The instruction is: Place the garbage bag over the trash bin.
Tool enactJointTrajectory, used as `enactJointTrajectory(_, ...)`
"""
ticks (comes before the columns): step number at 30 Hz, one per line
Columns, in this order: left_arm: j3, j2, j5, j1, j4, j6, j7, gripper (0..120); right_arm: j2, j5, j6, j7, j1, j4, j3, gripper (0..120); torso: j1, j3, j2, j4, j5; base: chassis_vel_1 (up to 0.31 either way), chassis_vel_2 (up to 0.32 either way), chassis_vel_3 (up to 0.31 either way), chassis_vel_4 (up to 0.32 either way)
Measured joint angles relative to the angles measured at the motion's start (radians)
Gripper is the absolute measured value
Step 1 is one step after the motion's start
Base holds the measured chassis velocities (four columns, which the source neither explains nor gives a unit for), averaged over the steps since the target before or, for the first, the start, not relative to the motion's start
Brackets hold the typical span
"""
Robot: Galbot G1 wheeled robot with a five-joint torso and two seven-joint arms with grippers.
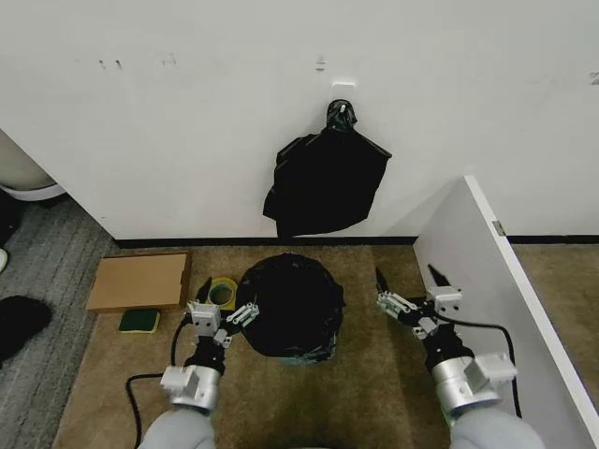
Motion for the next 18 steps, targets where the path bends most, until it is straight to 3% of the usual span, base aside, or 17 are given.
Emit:
enactJointTrajectory(3,-0.052,-0.033,0.058,0.094,-0.030,0.004,-0.004,100,0.071,-0.059,0.081,-0.024,-0.012,-0.041,0.006,100,0.000,0.000,0.000,0.0001,0.0000,0.000,0.000,0.000,0.000)
enactJointTrajectory(7,-0.097,-0.083,0.153,0.178,-0.040,-0.027,0.017,100,0.125,-0.080,0.104,-0.038,-0.017,-0.051,0.009,100,0.000,0.000,0.000,0.0005,0.0000,0.000,0.000,0.000,0.000)
enactJointTrajectory(9,-0.121,-0.128,0.214,0.233,-0.041,-0.089,0.052,100,0.170,-0.103,0.129,-0.043,-0.029,-0.055,0.004,100,0.000,0.000,0.000,0.0003,0.0000,0.000,0.000,0.000,0.000)
enactJointTrajectory(12,-0.144,-0.180,0.207,0.277,-0.032,-0.212,0.138,100,0.211,-0.137,0.168,-0.048,-0.061,-0.060,-0.011,100,0.000,0.000,0.000,0.0001,0.0001,0.000,0.000,0.000,0.000)
enactJointTrajectory(18,-0.178,-0.241,0.221,0.287,0.034,-0.313,0.170,100,0.255,-0.174,0.187,-0.054,-0.111,-0.046,-0.025,100,0.000,0.000,0.000,0.0000,-0.0001,0.000,0.000,0.000,0.000)
